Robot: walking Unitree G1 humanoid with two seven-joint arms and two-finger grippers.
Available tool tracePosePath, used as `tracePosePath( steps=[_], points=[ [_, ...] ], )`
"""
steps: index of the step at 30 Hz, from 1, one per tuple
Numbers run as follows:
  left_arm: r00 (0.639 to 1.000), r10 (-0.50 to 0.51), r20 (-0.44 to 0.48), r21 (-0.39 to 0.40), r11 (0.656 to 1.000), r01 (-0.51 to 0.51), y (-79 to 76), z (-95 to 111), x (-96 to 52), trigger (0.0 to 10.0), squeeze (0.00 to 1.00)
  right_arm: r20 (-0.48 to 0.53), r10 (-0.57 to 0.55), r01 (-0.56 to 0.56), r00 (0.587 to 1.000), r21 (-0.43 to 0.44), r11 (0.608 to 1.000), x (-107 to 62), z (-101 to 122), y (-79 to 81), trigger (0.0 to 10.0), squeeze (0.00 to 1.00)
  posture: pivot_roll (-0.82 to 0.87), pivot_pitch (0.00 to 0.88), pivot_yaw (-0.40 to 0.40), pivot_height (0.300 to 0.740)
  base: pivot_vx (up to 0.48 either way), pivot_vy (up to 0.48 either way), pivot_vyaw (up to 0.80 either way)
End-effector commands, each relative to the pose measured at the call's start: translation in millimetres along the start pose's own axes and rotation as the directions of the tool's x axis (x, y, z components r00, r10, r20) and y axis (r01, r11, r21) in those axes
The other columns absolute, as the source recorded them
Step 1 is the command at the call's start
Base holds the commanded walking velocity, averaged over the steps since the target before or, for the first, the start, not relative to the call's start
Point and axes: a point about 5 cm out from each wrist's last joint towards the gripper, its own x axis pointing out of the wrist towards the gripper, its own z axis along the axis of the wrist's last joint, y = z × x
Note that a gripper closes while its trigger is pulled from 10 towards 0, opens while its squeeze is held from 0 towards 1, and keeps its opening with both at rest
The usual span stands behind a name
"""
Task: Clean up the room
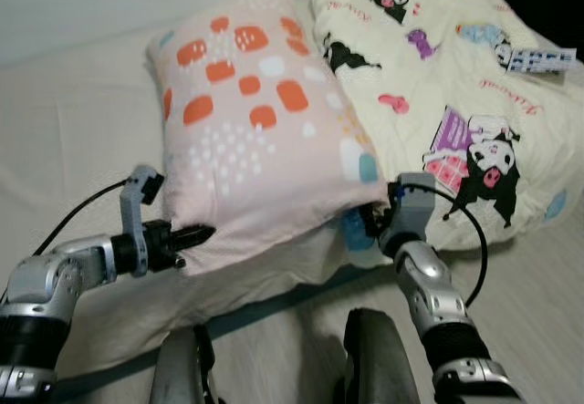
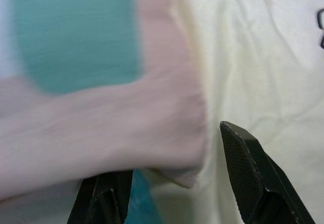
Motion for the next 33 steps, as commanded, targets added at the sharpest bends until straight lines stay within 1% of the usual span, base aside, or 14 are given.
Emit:
tracePosePath(
  steps=[1,5,10,14,16,19,21,23,25,27,29,30,31,33],
  points=[
    [0.983,0.039,-0.178,0.028,0.999,-0.035,10.3,-22.3,-21.4,0.0,0.0,-0.005,-0.01,0.01,1.0,0.028,1.0,1.7,0.9,-1.4,10.0,0.0,0.05,0.251,0.012,0.552,0.0,0.0,0.0],
    [0.961,0.092,-0.261,0.081,0.994,-0.073,18.4,-23.9,-37.5,0.0,0.0,0.008,-0.018,0.018,1.0,0.033,0.999,4.2,5.6,-2.9,10.0,0.0,0.05,0.251,0.012,0.552,0.0,0.0,0.0],
    [0.843,0.278,-0.46,0.253,0.951,-0.176,40.9,-24.4,-76.3,0.0,0.0,0.043,-0.063,0.061,0.997,0.044,0.997,9.5,19.8,-14.5,10.0,0.0,0.04,0.259,0.014,0.552,0.0,0.0,0.0],
    [0.812,0.316,-0.491,0.284,0.939,-0.194,44.5,-22.0,-85.6,0.0,0.0,0.052,-0.07,0.068,0.996,0.043,0.997,11.1,24.2,-18.0,10.0,0.0,0.04,0.258,0.015,0.552,0.0,0.0,0.0],
    [0.703,0.435,-0.562,0.386,0.89,-0.243,54.6,-18.9,-105.6,0.0,0.0,0.073,-0.089,0.087,0.993,0.035,0.996,15.4,35.9,-26.3,10.0,0.0,0.05,0.26,0.013,0.552,0.0,0.0,0.0],
    [0.686,0.446,-0.576,0.401,0.885,-0.238,55.9,-18.9,-108.0,0.0,0.0,0.075,-0.091,0.089,0.993,0.035,0.995,16.1,37.1,-27.1,10.0,0.0,0.05,0.26,0.013,0.552,0.0,0.0,0.0],
    [0.654,0.511,-0.557,0.46,0.846,-0.269,60.8,-16.3,-110.2,0.0,0.0,0.094,-0.085,0.081,0.992,0.043,0.996,19.0,44.2,-28.2,10.0,0.0,0.05,0.262,0.012,0.552,0.0,0.0,0.0],
    [0.664,0.553,-0.503,0.486,0.816,-0.312,65.0,-13.6,-106.2,0.0,0.0,0.11,-0.074,0.068,0.991,0.059,0.996,20.9,49.5,-28.1,10.0,0.0,0.05,0.263,0.012,0.552,0.0,0.0,0.0],
    [0.737,0.567,-0.367,0.433,0.806,-0.404,68.8,-7.9,-90.8,0.0,0.0,0.116,-0.046,0.032,0.992,0.119,0.992,24.8,55.6,-27.5,10.0,0.0,0.05,0.265,0.013,0.552,0.0,0.0,0.0],
    [0.737,0.567,-0.367,0.433,0.806,-0.404,68.8,-7.9,-90.8,0.0,0.0,0.116,-0.046,0.032,0.992,0.119,0.992,24.8,55.6,-27.5,10.0,0.0,0.05,0.265,0.013,0.552,0.0,0.0,0.0],
    [0.818,0.531,-0.22,0.302,0.835,-0.461,69.4,-2.8,-77.5,0.0,0.0,0.106,-0.016,-0.005,0.994,0.194,0.981,28.5,57.6,-26.6,10.0,0.14,0.04,0.268,0.013,0.552,0.0,0.0,0.0],
    [0.84,0.523,-0.143,0.24,0.842,-0.483,70.2,-0.5,-73.9,0.0,0.0,0.091,0.004,-0.024,0.996,0.222,0.975,29.9,56.4,-26.0,10.0,0.92,0.04,0.27,0.013,0.552,0.0,0.0,0.0],
    [0.858,0.512,-0.049,0.221,0.843,-0.491,70.5,2.6,-69.8,0.0,0.0,0.073,0.016,-0.033,0.997,0.238,0.971,31.5,54.5,-26.2,10.0,1.0,0.04,0.272,0.013,0.552,0.0,0.0,0.0],
    [0.862,0.506,0.009,0.218,0.841,-0.496,70.5,4.6,-67.9,0.0,0.0,0.06,0.021,-0.035,0.998,0.243,0.969,32.3,53.1,-26.5,10.0,1.0,0.04,0.272,0.013,0.552,0.0,0.0,0.0]
  ],
)
